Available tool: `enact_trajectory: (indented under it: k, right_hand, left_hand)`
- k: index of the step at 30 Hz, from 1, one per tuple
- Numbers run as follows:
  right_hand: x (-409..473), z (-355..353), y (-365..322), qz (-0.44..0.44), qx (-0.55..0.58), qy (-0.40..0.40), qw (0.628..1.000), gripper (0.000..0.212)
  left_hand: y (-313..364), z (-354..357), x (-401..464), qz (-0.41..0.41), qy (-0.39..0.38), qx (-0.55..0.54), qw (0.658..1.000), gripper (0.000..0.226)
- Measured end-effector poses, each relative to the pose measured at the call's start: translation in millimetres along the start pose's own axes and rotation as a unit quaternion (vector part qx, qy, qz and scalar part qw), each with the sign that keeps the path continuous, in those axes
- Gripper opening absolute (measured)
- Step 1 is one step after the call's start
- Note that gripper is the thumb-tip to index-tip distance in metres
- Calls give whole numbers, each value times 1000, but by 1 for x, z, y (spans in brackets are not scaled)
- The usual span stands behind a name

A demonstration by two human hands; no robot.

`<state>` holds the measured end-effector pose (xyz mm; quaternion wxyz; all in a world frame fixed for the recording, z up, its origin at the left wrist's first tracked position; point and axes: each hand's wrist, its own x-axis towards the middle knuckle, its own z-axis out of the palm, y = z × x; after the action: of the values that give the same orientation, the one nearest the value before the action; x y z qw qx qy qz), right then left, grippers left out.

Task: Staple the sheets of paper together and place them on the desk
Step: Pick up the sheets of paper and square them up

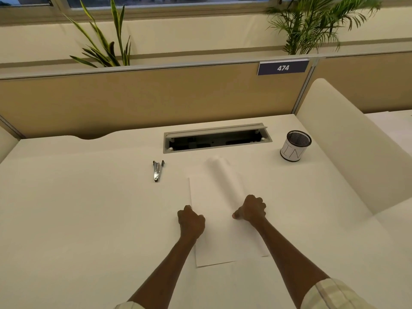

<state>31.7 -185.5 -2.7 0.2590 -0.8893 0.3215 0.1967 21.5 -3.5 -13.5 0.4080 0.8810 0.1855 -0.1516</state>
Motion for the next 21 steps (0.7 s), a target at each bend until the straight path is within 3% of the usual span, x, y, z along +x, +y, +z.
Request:
enact_trajectory:
  k: [4, 8, 10, 12, 18, 21]
  right_hand:
    - [2, -2, 5, -41, 88, 3, 995, 71]
    - [4, -5, 14, -75, 264, 14, 961, 77]
    - [5, -8, 19, -76, 305, 34, 949, 67]
    - [9, -12, 25, -99, 286, 57, 951, 44]
    - [10, -31, 40, -198, 294, 49, 934, 33]
    - [-1, -53, 43, -234, 372, -1, 898, 28]
  left_hand:
    - [-1, 1, -1, 21, 13, 22, 999, 42]
    - [-11, 4, -1, 73, 46, 44, 995, 17]
    - [-15, 6, 0, 89, 53, 52, 993, 22]
    - [-16, 9, 1, 75, 61, 28, 995, 17]
    - [4, -4, -8, -2, 56, -151, 987, 88]
    - [21, -21, -14, 20, 11, -237, 971, 94]
